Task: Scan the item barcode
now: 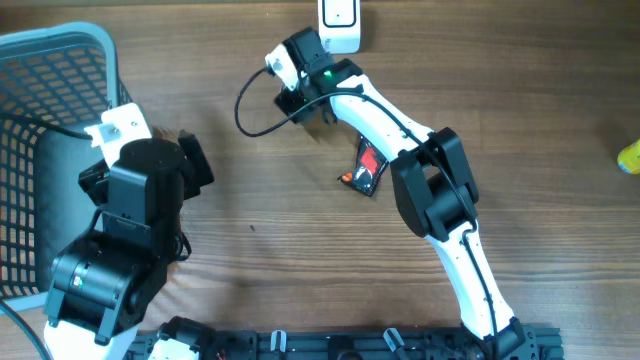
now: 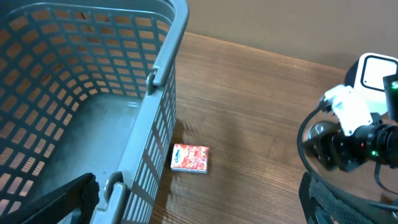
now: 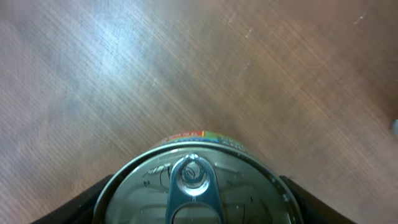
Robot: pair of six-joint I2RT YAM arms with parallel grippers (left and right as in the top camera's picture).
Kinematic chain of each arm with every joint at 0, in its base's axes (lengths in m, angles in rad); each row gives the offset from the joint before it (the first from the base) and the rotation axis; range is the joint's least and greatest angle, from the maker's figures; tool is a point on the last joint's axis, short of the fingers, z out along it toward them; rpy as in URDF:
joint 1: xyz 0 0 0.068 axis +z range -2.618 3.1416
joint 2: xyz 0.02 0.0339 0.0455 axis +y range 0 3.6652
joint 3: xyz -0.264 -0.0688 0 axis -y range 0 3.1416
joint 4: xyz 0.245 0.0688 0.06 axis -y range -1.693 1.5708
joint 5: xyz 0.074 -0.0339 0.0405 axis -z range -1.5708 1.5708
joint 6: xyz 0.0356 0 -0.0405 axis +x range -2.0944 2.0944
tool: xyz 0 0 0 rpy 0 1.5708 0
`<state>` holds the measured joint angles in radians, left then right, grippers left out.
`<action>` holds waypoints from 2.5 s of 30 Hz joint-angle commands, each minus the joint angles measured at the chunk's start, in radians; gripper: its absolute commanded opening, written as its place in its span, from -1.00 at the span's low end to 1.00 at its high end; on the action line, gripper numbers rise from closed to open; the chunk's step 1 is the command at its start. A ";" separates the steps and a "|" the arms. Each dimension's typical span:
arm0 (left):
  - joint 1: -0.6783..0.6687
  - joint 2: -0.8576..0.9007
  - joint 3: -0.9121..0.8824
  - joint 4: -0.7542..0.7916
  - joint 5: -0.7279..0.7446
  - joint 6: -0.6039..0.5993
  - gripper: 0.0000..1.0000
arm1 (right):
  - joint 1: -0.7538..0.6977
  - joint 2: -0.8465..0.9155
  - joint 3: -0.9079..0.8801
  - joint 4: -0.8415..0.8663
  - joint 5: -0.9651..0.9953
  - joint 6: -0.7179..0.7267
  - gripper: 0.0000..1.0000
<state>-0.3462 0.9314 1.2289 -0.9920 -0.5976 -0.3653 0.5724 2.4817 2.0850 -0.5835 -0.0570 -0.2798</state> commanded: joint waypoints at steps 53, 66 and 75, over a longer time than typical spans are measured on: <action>-0.005 -0.002 0.005 -0.029 -0.014 -0.010 1.00 | -0.177 0.113 0.035 0.836 0.068 -0.039 0.27; -0.005 0.000 0.005 -0.034 -0.014 -0.010 1.00 | -0.192 0.129 0.035 0.895 0.060 0.018 0.25; -0.005 0.000 0.005 -0.057 -0.015 -0.010 1.00 | -0.192 0.125 0.035 0.877 0.087 0.075 0.20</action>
<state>-0.3462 0.9314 1.2289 -1.0424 -0.5983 -0.3653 0.3763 2.5881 2.0926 0.2852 0.0059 -0.2504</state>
